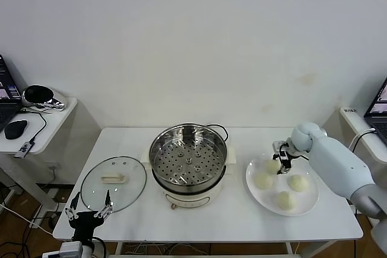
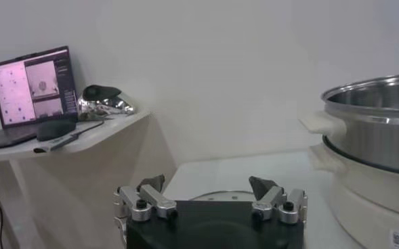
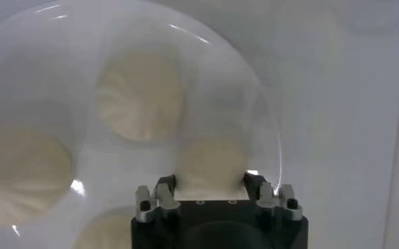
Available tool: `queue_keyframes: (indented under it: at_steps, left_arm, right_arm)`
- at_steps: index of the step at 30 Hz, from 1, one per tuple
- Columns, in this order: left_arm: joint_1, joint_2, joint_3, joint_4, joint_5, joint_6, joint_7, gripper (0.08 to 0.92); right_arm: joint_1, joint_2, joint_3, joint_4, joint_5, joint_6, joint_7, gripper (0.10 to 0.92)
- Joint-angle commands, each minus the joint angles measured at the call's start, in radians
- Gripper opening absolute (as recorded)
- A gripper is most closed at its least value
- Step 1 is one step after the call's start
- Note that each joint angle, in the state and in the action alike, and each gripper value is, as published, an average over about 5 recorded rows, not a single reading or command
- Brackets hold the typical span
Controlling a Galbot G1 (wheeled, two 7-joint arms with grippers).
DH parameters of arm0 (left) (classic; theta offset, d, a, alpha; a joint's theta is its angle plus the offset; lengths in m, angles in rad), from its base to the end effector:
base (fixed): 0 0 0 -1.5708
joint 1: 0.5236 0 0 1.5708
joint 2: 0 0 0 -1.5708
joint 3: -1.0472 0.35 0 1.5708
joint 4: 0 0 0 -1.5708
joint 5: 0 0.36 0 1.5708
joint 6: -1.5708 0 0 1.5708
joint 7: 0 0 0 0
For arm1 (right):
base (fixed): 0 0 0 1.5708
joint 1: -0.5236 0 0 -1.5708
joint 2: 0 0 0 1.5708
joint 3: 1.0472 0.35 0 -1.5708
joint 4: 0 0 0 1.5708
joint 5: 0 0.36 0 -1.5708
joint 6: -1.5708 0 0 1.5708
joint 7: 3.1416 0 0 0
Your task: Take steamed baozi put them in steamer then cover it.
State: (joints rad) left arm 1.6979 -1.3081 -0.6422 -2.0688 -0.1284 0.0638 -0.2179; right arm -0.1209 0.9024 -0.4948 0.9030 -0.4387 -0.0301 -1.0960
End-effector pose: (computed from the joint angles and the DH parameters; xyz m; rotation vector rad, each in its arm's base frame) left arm 0.1516 0.0824 -0.3193 0.2766 -2.9334 -0.2645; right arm 0.5678 -0.1662 -0.2412 1.1766 -1.3685 1.4690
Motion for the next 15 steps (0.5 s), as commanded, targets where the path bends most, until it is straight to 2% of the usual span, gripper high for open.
queue_keyframes:
  at_steps: [1,8,15]
  left_arm:
    - [0.000,0.001,0.000,-0.001,0.000,0.000,0.000,0.823]
    - [-0.007,0.005,0.006,-0.002,-0.001,0.000,0.000,0.823]
    - [-0.017,0.021,0.009,-0.001,-0.011,0.000,0.001,0.823]
  right_arm:
    - [0.009,-0.010,-0.010,0.021,0.019,0.004,0.001,0.574]
    - [0.120,-0.117,-0.115,0.174,0.176,-0.004,-0.011,0.552]
    - [0.397,-0.180,-0.299,0.274,0.370,0.034,-0.021,0.555]
